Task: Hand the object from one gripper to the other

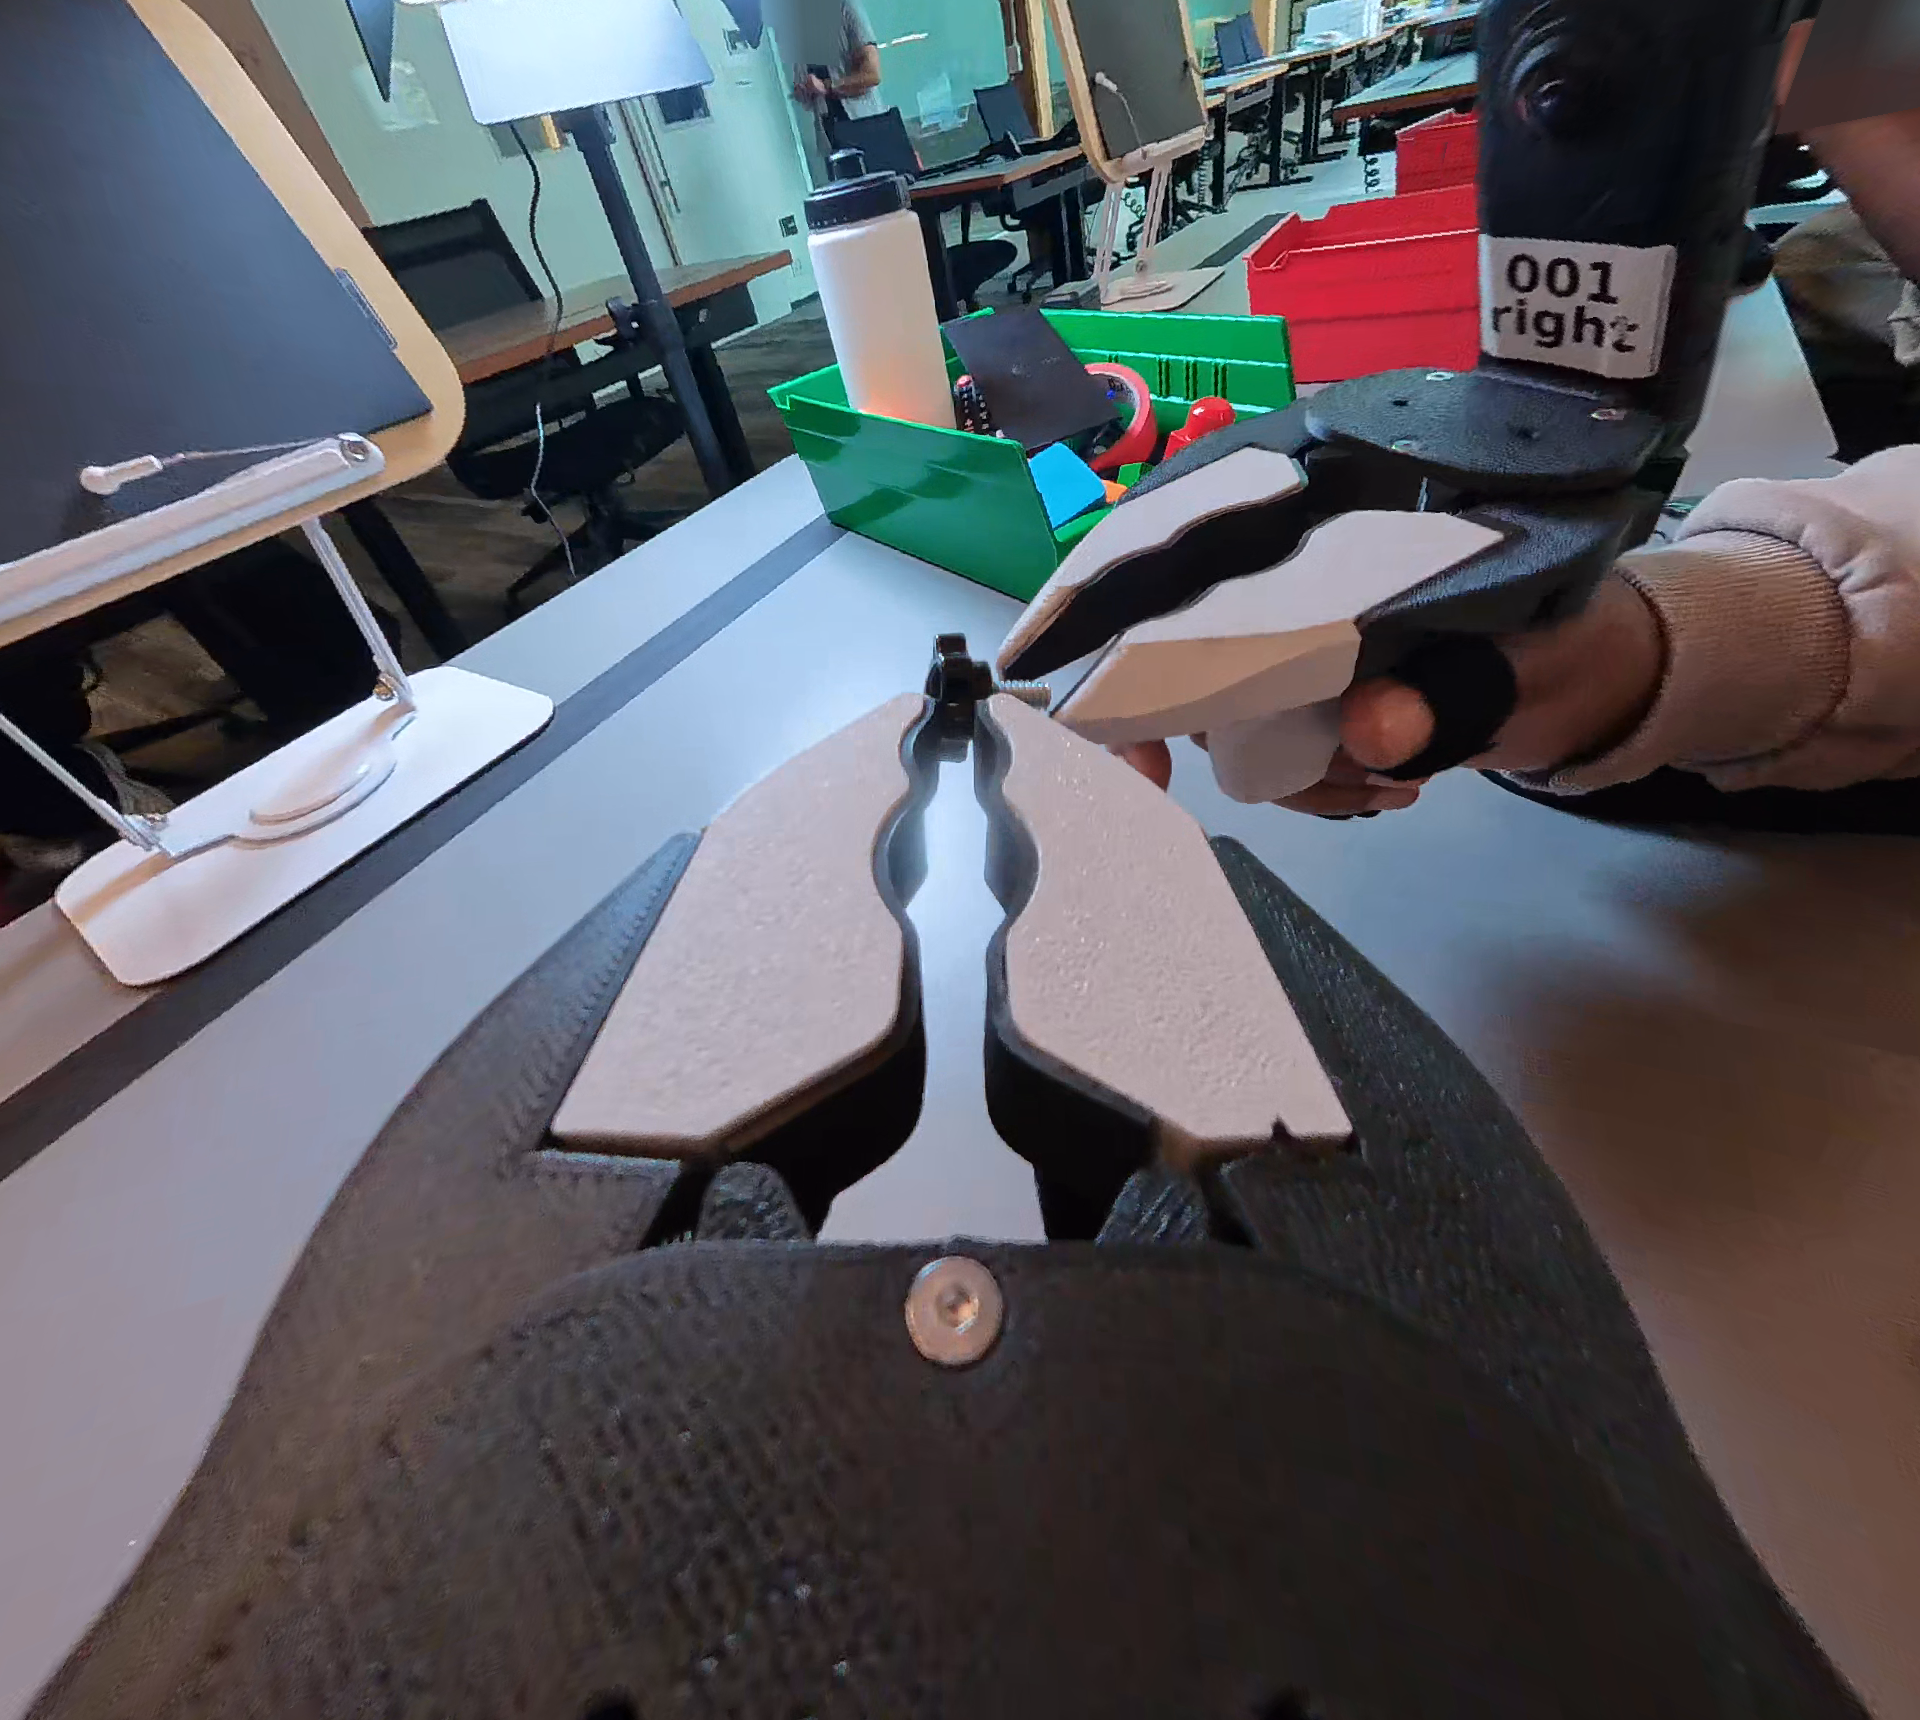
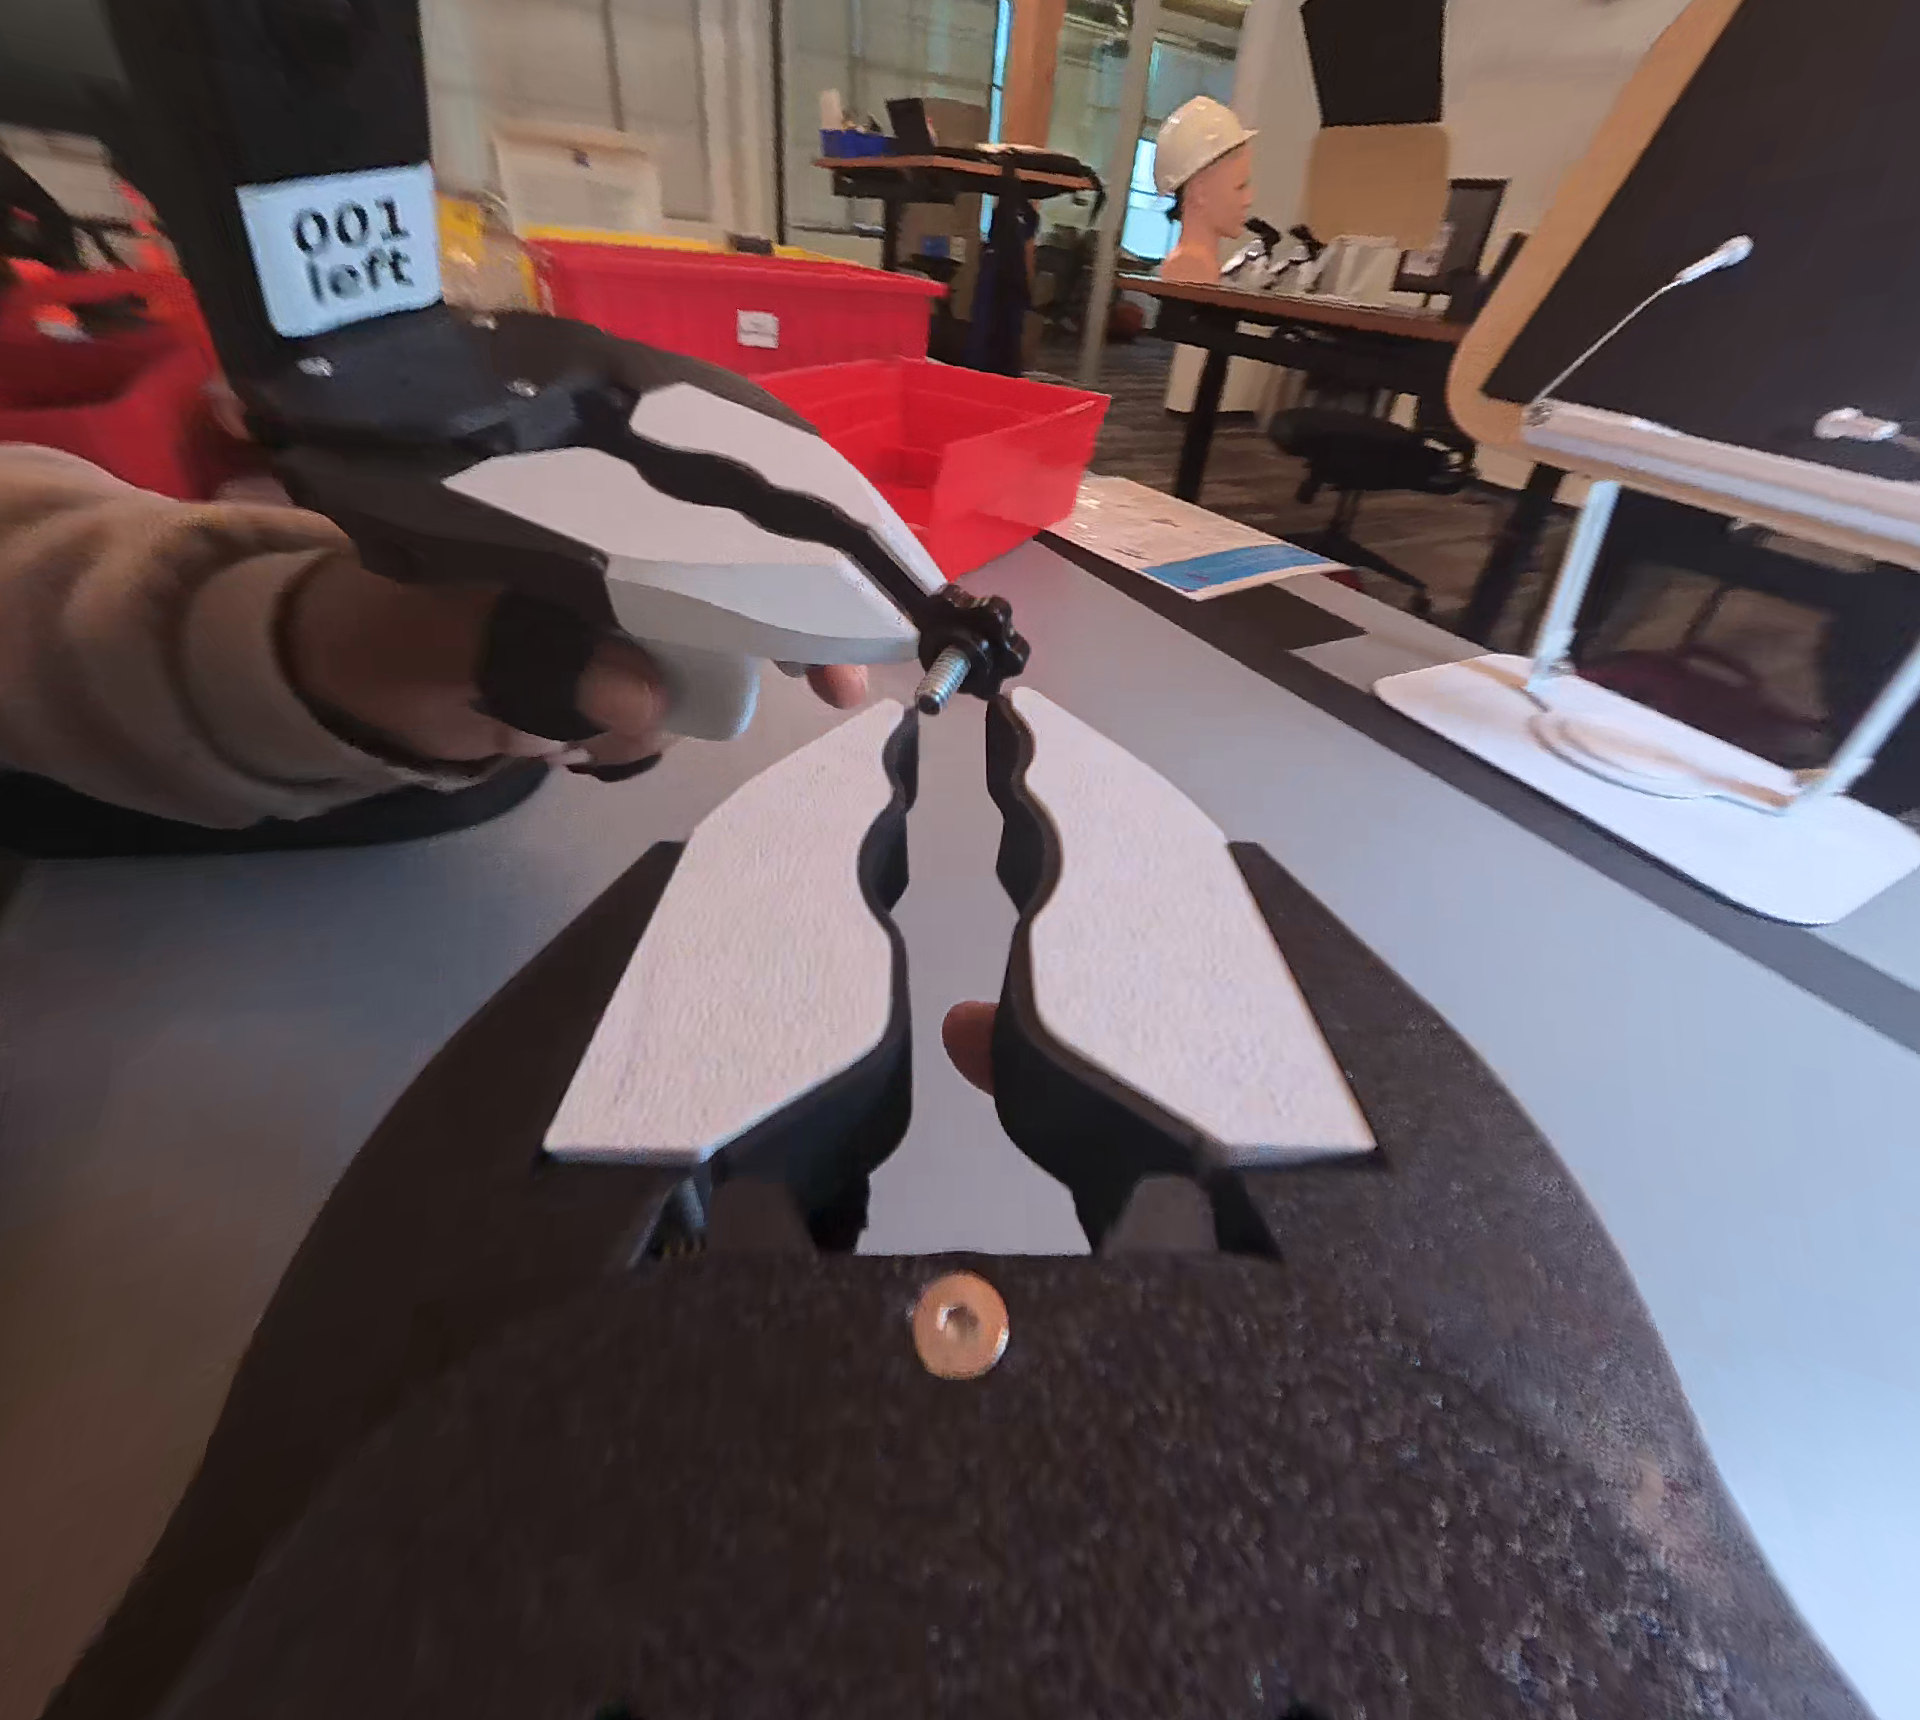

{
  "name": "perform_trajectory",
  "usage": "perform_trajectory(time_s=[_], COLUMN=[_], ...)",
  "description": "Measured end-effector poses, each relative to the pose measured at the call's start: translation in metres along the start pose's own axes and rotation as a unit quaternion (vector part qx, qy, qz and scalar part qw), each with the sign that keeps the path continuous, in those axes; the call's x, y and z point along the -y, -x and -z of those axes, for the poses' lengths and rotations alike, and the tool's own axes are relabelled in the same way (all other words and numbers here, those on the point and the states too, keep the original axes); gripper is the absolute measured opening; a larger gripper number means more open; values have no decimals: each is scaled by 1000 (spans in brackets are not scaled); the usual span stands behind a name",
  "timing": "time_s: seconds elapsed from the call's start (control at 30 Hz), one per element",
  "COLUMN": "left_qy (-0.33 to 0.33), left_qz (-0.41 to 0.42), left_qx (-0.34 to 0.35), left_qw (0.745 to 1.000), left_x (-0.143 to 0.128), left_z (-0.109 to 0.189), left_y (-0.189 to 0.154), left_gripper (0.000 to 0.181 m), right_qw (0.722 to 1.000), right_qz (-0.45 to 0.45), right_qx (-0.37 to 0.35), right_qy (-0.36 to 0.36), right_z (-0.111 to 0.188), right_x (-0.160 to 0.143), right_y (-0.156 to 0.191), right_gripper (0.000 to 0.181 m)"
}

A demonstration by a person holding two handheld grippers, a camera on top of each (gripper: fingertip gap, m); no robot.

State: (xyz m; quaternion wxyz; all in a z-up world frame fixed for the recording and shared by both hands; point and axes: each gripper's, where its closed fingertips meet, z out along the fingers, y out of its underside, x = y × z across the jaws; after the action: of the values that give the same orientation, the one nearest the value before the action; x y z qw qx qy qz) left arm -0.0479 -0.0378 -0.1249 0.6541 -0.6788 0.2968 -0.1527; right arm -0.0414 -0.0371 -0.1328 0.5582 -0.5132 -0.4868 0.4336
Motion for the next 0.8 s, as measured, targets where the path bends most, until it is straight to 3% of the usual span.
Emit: perform_trajectory(time_s=[0.2, 0.43, 0.57, 0.63, 0.8], left_qy=[13, -10, -54, -70, -63], left_qz=[14, 34, 96, 136, 206], left_qx=[-5, -44, -131, -173, -299], left_qw=[1000, 998, 985, 973, 930], left_x=[-5, 2, 16, 22, 23], left_z=[-2, 0, 6, 9, 16], left_y=[-3, -10, -22, -26, -45], left_gripper=[6, 6, 19, 26, 33], right_qw=[996, 996, 1000, 996, 955], right_qz=[85, 86, 17, -21, -120], right_qx=[-38, -32, 23, 83, 269], right_qy=[17, 22, 0, -15, -42], right_z=[-3, 1, 7, 11, 29], right_x=[-2, -1, 5, 9, 21], right_y=[1, -1, -3, 3, 36], right_gripper=[8, 6, 6, 6, 6])
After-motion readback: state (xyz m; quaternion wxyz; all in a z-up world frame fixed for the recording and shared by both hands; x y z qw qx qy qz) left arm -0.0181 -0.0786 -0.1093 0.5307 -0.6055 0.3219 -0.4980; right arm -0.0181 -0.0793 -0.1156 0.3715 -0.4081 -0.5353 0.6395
